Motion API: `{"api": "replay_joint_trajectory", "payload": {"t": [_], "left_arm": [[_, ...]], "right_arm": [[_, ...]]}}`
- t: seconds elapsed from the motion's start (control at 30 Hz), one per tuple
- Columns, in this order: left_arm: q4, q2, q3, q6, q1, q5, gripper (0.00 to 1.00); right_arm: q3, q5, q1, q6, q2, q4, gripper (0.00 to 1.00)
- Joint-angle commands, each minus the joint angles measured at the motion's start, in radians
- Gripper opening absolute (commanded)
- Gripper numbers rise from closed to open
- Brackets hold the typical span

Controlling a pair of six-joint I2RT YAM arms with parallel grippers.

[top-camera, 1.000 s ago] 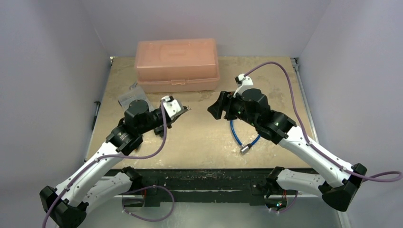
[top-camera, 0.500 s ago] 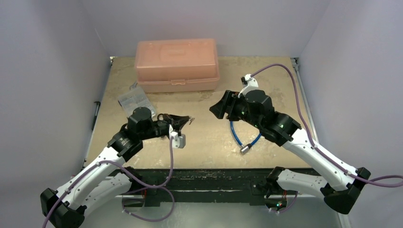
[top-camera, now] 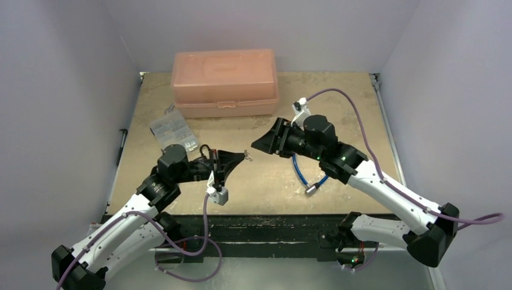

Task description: Unlock with the key

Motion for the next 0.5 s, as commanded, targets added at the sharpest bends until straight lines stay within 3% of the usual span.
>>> {"api": "replay_joint_trajectory", "payload": {"t": [0.0, 0.47], "left_arm": [[0.099, -0.018, -0.012, 0.037, -0.004, 0.058, 0.00], [0.164, -0.037, -0.042, 0.014, -0.011, 0.081, 0.00]], "right_arm": [[-0.051, -0.140, -0.007, 0.105, 0.037, 0.183, 0.64], [-0.076, -0.216, -0.008, 0.221, 0.132, 0.318, 0.60]]}}
